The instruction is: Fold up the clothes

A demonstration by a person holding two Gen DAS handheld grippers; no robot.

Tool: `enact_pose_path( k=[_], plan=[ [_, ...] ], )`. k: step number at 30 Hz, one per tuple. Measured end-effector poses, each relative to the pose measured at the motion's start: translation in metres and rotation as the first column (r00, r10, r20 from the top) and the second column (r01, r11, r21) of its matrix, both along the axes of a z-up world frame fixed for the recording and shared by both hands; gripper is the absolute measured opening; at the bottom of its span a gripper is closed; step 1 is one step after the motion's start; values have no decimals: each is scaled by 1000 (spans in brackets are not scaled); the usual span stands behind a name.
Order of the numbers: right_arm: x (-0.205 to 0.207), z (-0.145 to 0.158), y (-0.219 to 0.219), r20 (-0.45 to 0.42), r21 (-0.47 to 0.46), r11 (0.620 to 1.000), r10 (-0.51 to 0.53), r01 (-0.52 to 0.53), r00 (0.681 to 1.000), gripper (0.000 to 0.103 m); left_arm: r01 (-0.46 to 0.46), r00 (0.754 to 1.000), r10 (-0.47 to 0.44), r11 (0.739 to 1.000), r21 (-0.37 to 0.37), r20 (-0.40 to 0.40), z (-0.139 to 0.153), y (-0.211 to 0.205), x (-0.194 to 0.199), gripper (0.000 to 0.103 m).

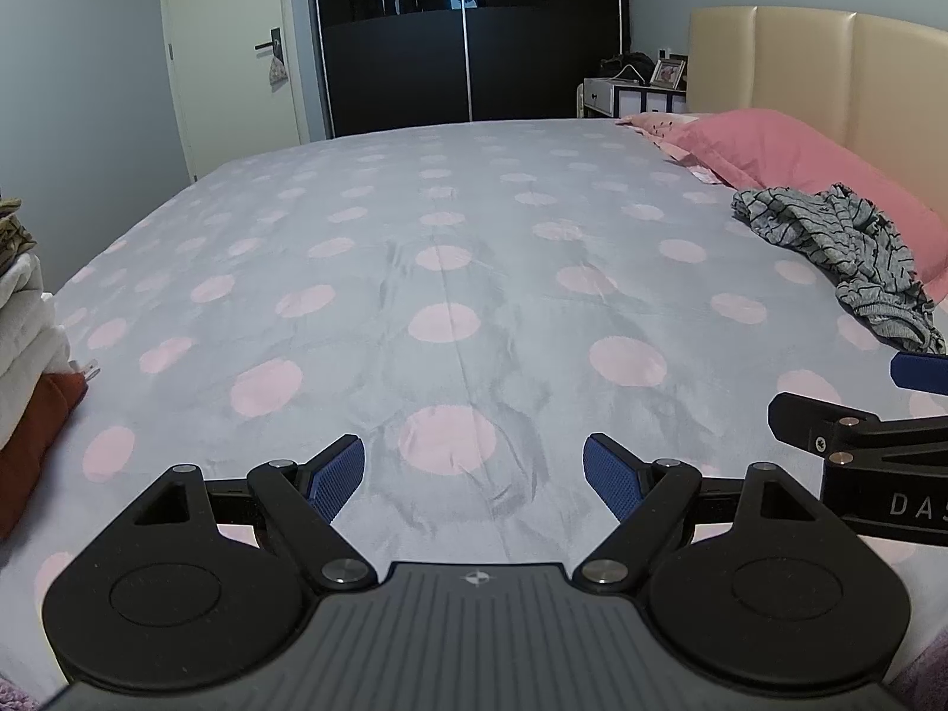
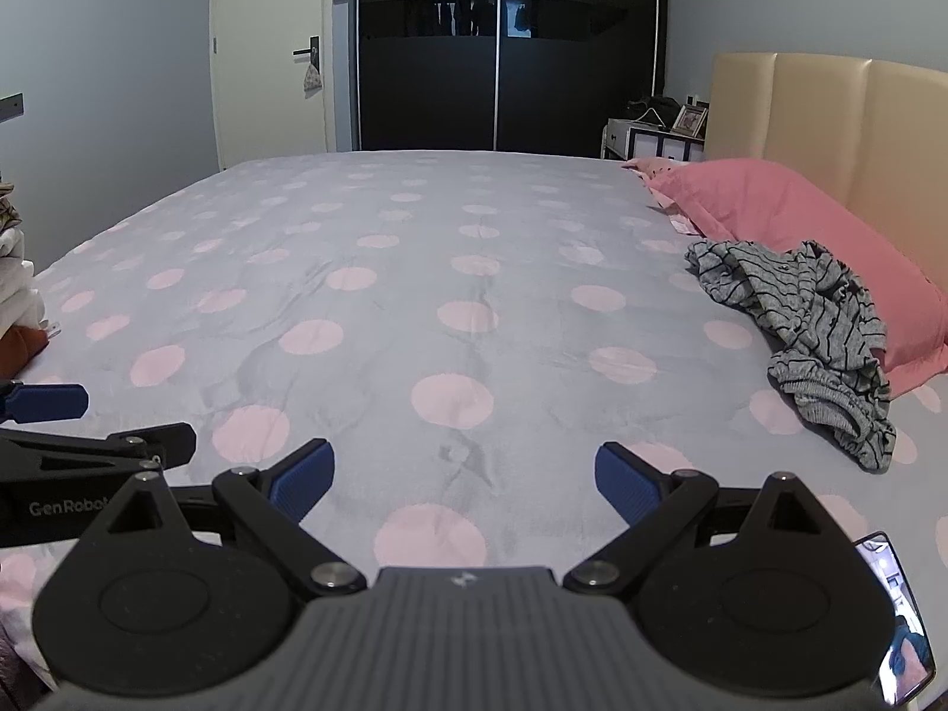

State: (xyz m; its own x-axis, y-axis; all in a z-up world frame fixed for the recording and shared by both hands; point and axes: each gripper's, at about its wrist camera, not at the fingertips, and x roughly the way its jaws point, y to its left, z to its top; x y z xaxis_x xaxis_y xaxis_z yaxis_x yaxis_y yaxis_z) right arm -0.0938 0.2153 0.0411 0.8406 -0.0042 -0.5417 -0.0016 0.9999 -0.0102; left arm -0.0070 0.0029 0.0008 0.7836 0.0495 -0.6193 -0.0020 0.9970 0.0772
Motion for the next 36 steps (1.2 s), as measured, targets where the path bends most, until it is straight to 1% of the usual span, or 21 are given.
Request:
enact_pose_path(
  k=[23,24,25,36],
  plan=[
    [-3,3,-2,10,-3,1000,0,0,1000,96,3,1000,-2,1000,19,-13,-3,-6,1,81],
    [-5,-2,8,8,-10,1000,0,0,1000,96,4,1000,-4,1000,20,-12,-3,-6,1,81],
    [-6,-3,9,9,-9,1000,-1,1,1000,96,5,1000,-5,1000,21,-11,-3,-6,0,81],
    [-7,-2,7,17,-8,1000,2,-2,1000,96,3,1000,-3,1000,25,-8,-3,-6,0,81]
  ],
)
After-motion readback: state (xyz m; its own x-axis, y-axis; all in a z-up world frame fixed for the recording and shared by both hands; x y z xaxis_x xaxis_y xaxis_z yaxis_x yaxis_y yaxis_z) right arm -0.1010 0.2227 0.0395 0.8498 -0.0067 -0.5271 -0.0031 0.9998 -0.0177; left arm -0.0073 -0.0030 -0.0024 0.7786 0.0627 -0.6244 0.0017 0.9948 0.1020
